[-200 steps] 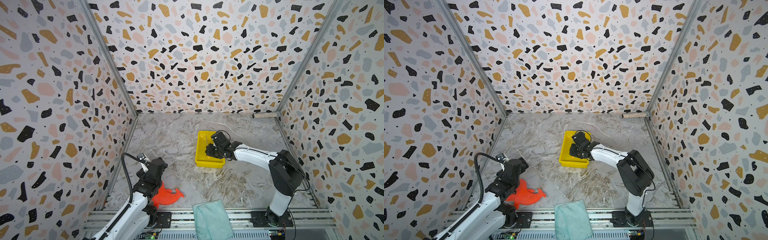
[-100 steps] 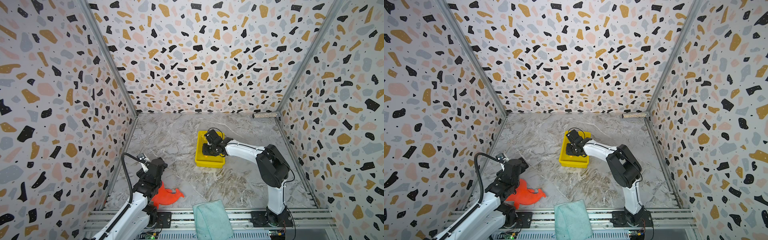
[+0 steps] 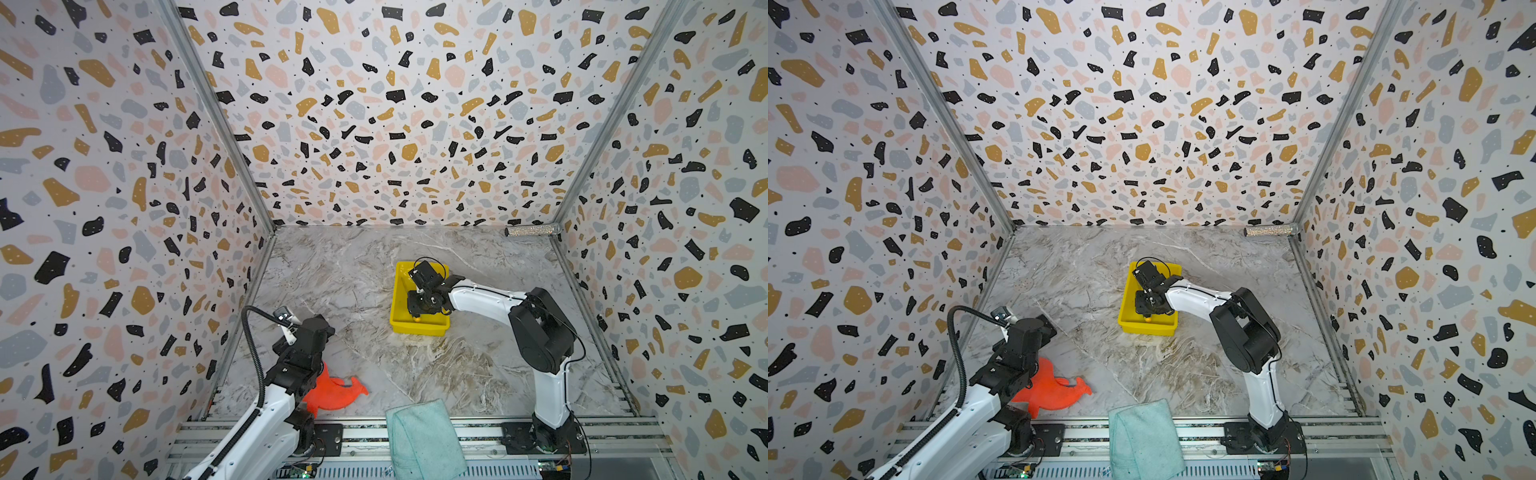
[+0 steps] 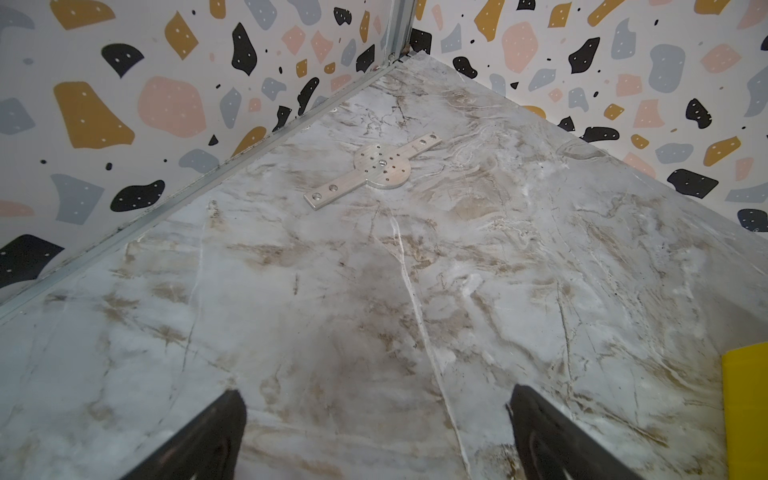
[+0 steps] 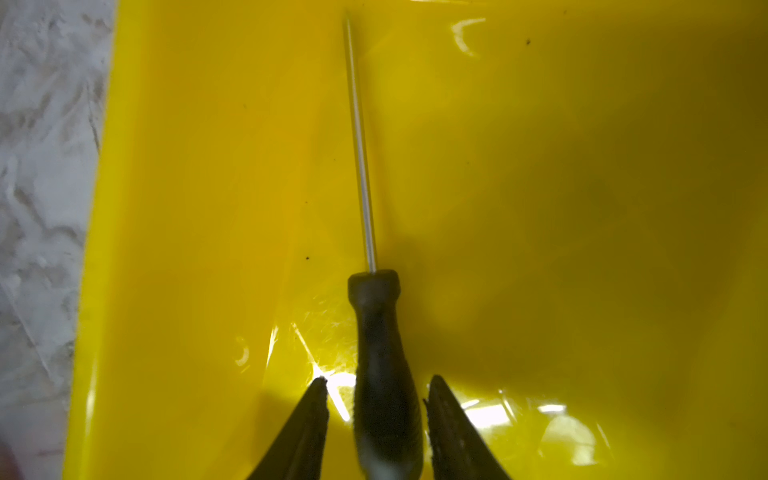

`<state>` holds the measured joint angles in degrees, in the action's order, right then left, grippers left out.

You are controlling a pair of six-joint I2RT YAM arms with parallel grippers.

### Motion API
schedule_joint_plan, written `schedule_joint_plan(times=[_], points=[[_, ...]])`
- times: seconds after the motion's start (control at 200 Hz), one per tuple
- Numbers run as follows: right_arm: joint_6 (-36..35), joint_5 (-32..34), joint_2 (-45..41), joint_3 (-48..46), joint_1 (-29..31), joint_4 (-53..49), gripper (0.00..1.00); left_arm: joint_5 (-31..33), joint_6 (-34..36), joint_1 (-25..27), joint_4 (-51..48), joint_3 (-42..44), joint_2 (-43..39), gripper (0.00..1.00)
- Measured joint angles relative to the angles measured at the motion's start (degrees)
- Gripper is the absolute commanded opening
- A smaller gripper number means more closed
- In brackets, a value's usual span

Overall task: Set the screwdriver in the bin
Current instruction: 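Lower the screwdriver into the yellow bin and open the right gripper, then withdraw the right gripper from the bin back toward its side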

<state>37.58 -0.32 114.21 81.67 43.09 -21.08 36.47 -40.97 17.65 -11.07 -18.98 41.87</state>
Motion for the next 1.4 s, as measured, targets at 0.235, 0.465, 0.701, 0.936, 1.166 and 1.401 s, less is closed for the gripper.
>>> schedule_joint_plan(times=[0.235,0.465,0.701,0.936,1.166,1.401], points=[[-1.3,2.3,-7.4,-2.2,0.0,-1.6,0.52,0.0,0.0,0.0,0.0,0.0,0.1,1.0],[-5.7,11.1,-30.8,-16.9,0.0,0.2,0.55,-0.6,0.0,0.0,0.3,0.0,2.0,1.0],[-7.9,21.3,-44.4,-34.8,-1.4,2.3,0.58,-1.7,0.4,0.0,0.8,0.0,3.3,1.0],[-8.6,21.8,-46.0,-36.7,-3.7,3.4,0.6,-1.9,0.5,0.0,0.9,0.0,3.8,1.0],[-11.1,21.4,-46.0,-32.3,-3.7,5.1,0.74,-1.9,0.5,0.0,0.9,0.0,3.0,1.0],[-19.0,23.6,-50.1,-32.4,-3.7,15.1,0.99,-1.9,0.5,0.0,0.9,0.0,3.0,1.0]])
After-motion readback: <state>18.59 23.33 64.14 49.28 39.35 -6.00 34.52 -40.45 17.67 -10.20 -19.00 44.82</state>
